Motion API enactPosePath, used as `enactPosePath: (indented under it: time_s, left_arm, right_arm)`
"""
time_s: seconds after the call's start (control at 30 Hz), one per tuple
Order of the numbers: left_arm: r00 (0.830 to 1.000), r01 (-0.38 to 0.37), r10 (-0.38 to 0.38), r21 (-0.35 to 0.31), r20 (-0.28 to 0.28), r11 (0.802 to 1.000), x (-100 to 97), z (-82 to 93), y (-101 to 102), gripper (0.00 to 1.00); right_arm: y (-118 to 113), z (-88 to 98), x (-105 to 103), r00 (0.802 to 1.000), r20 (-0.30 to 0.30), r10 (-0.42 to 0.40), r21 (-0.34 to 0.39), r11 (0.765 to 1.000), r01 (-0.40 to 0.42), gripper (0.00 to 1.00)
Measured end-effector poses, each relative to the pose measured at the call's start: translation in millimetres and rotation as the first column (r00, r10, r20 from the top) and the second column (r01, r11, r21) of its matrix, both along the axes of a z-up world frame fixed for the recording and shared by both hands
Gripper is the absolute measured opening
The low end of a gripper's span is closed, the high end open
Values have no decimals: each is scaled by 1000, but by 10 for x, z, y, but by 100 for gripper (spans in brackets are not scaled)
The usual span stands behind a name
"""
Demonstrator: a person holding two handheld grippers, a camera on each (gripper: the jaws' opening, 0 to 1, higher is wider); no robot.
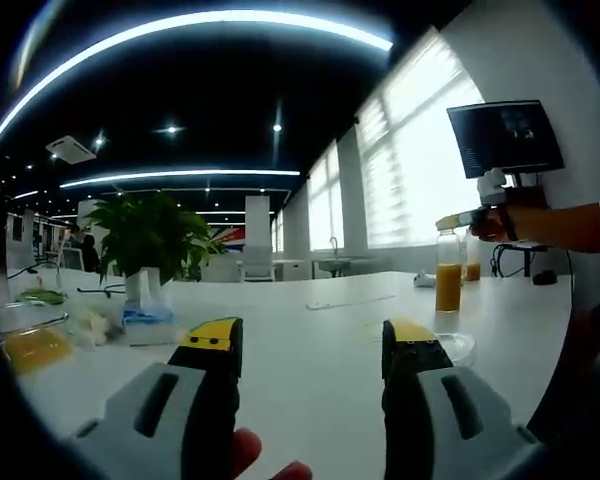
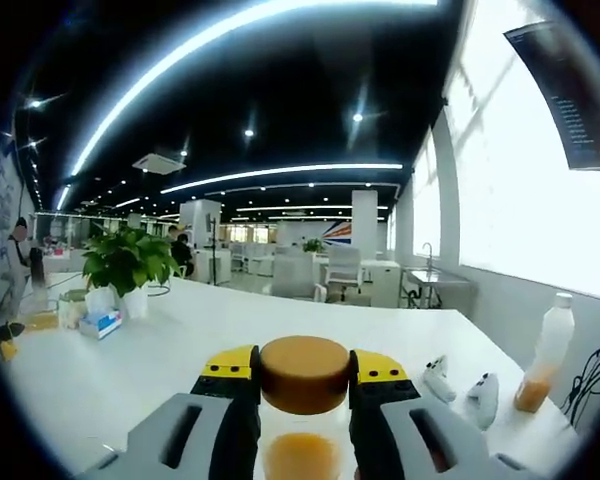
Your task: Open the Petri dish lid, place the lid on the table, pour the liquid culture medium into the Petri dish, pick up the Petri dish lid from the table, and close the Petri dish
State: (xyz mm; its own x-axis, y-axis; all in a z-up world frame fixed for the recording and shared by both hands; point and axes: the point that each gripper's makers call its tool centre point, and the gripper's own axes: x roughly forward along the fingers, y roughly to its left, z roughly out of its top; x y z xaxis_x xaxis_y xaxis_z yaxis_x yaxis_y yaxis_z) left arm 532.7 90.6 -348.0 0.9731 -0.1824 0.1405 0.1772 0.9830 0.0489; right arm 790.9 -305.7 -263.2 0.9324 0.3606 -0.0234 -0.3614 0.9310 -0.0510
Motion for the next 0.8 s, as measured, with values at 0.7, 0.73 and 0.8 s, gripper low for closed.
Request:
enactPosePath:
  time_s: [0.7, 0.73, 0.8]
  left_arm:
    - [1000, 7, -6, -5, 14, 1000, 17, 51, -31, 48]
    - [1000, 8, -8, -5, 14, 1000, 16, 53, -36, 48]
    - [1000, 10, -10, -5, 17, 1000, 12, 62, -45, 48]
  right_arm:
    - [-54, 521, -375, 993, 119, 3, 77, 997, -12, 30]
    - [-58, 546, -426, 992, 127, 5, 82, 996, -16, 30]
    - [-65, 590, -529, 990, 142, 10, 93, 995, -23, 30]
